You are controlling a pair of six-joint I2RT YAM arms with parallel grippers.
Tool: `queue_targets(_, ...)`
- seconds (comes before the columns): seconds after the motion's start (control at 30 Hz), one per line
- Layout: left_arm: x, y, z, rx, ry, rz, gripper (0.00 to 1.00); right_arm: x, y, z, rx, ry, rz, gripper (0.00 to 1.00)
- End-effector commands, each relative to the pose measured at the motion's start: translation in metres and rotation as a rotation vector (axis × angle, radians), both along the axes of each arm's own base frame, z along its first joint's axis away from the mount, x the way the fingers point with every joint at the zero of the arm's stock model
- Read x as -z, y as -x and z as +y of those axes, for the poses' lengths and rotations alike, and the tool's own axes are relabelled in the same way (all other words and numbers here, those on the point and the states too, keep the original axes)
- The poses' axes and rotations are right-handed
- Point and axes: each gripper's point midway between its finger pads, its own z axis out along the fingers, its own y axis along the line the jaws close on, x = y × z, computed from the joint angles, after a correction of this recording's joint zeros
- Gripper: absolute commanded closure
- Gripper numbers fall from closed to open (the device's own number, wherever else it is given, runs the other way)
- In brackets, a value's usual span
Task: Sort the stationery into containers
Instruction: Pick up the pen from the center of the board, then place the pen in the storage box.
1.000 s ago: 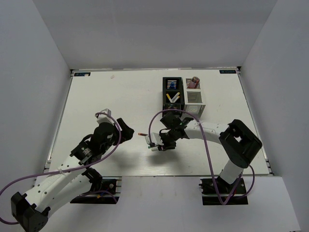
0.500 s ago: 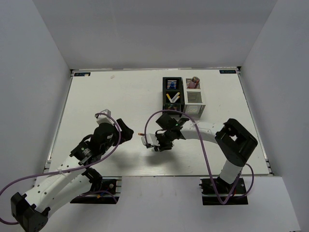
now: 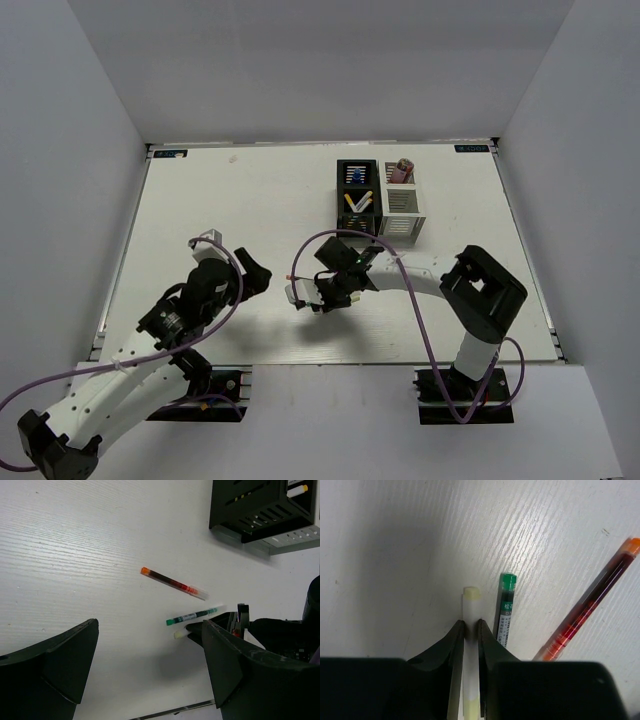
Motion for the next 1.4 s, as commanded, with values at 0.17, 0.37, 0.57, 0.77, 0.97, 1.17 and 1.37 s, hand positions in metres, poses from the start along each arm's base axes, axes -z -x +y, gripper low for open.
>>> queue_targets(0.17, 0.004, -0.001, 0.001, -0.014, 0.003, 0.012, 0.06, -0.032, 0.03, -0.019, 0.008, 0.016, 0.119, 1.0)
queue_targets(0.37, 0.012, -0.008, -0.023, -0.033, 0.129, 0.079, 0.06, -0.121, 0.024, -0.001, 0.018, -0.212, 0.074, 1.0)
queue_targets(0.57, 0.017, -0.018, -0.054, -0.046, 0.224, 0.197, 0.06, -0.216, -0.012, 0.007, 0.161, -0.528, -0.075, 1.0)
queue_targets(0.77, 0.025, -0.029, -0.077, -0.059, 0.269, 0.285, 0.06, -0.276, -0.08, 0.002, 0.346, -0.747, -0.24, 1.0)
queue_targets(0.97, 0.035, -0.041, -0.09, -0.099, 0.287, 0.345, 0.06, -0.294, -0.154, -0.003, 0.516, -0.888, -0.275, 1.0)
queue_targets(1.17, 0.042, -0.045, -0.096, -0.097, 0.275, 0.369, 0.06, -0.308, -0.21, -0.012, 0.622, -1.022, -0.221, 1.0)
queue_targets(1.37, 0.043, -0.045, -0.094, -0.113, 0.273, 0.373, 0.06, -0.281, -0.257, -0.023, 0.659, -1.07, -0.145, 1.0)
